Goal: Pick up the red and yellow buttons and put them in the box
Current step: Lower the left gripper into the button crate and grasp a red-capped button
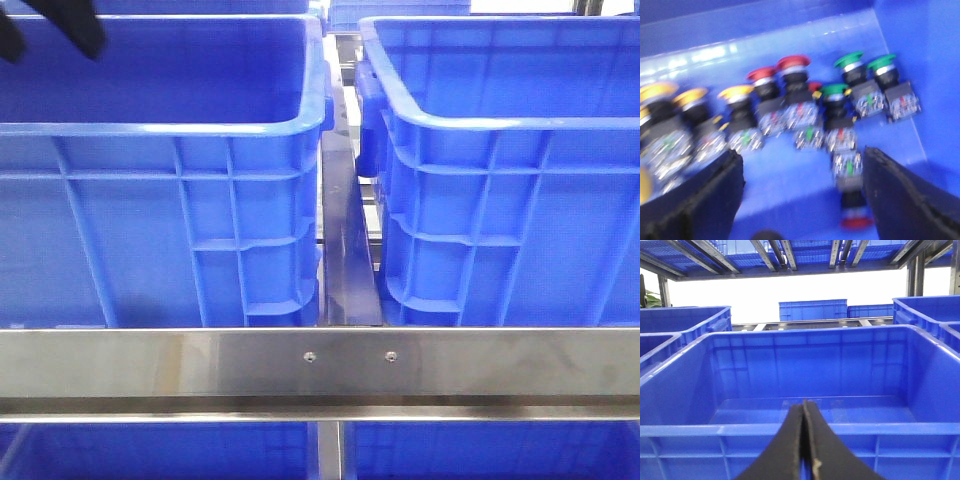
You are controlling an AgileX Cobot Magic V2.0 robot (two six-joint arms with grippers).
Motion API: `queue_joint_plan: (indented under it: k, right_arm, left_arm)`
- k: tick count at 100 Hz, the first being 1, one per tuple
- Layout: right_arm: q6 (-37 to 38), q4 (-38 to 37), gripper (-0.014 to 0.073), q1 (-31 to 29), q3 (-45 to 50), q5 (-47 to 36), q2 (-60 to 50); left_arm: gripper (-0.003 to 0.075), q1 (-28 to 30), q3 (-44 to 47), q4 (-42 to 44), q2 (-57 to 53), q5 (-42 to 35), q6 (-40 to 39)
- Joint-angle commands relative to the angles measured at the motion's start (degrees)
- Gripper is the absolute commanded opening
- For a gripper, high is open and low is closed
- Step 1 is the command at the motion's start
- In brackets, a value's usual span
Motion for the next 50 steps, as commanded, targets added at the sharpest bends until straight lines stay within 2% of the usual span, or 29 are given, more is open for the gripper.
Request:
queue_joint_plan:
  k: [1,50]
  right_arm:
    - [-0.17,-0.34,-0.0068,0.06,-1.09,-4.78,-1.53]
    - [-0.17,-0.34,-0.0068,0.06,-1.09,-4.78,-1.53]
  left_arm:
    - [0.0475,-0.85,-4.69,-0.5,2.13,-3.21,-0.68]
    - [0.0475,-0.85,-10.52,-1.58,16.87,-5.56,-0.78]
